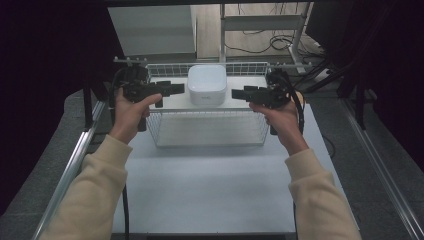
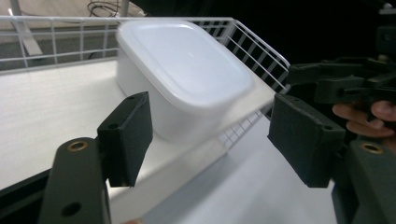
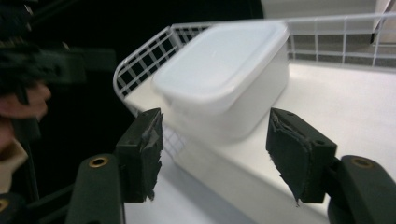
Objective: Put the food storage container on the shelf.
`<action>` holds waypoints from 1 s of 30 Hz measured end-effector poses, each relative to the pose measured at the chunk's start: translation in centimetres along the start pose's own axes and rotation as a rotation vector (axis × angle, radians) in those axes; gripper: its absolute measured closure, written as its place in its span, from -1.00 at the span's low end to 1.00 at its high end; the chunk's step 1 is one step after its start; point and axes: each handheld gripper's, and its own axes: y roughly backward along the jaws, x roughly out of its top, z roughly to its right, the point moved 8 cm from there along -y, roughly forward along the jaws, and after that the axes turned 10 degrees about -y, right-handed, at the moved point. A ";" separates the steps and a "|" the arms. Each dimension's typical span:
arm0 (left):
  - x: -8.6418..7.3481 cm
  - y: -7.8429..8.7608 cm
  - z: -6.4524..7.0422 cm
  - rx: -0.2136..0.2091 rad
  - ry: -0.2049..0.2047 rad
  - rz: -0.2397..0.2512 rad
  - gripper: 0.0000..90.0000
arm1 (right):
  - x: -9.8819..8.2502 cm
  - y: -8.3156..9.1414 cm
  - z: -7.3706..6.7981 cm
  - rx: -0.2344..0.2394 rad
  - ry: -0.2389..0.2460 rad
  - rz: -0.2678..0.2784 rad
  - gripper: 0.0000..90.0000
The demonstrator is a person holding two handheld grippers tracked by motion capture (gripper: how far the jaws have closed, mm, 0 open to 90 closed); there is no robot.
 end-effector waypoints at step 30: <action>-24.3 1.5 3.0 0.090 -0.049 -0.196 -0.37 | -22.5 4.7 4.7 -0.131 0.116 -0.114 -0.46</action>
